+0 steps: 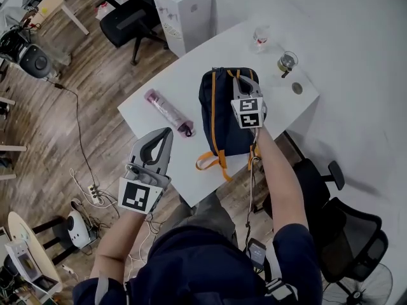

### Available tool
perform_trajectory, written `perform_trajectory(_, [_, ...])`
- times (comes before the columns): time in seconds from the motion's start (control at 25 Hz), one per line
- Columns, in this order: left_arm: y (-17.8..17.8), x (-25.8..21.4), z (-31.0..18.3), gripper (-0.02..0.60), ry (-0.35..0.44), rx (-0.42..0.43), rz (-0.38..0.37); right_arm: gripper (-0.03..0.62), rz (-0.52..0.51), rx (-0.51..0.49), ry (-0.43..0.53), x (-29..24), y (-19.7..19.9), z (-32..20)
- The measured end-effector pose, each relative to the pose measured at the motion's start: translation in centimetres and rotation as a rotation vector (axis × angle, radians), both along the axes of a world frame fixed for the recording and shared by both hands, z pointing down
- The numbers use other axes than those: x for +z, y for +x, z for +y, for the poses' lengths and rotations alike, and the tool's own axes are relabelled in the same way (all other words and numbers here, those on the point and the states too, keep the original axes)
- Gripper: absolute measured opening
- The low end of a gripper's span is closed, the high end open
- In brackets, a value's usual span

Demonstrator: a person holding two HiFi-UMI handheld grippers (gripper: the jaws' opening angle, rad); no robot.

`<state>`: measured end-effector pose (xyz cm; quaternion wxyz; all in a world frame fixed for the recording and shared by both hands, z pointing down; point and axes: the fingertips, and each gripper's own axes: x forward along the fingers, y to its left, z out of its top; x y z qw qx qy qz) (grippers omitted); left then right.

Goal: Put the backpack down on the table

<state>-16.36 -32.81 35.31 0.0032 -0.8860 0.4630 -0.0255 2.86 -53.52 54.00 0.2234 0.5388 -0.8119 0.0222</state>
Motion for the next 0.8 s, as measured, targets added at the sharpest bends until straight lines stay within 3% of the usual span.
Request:
perform_trajectory(0.44, [2.7, 0.7, -2.9, 0.003, -0.015, -0.091, -0.016, 0.003, -0.019, -0.057, -0.072, 3.2, 0.1, -3.3])
perform_trajectory(0.8, [2.2, 1.2, -3.6, 0.003, -0.023, -0.094, 0.000, 0.003, 0.043, -0.083, -0.088, 4.8, -0.5, -4.3])
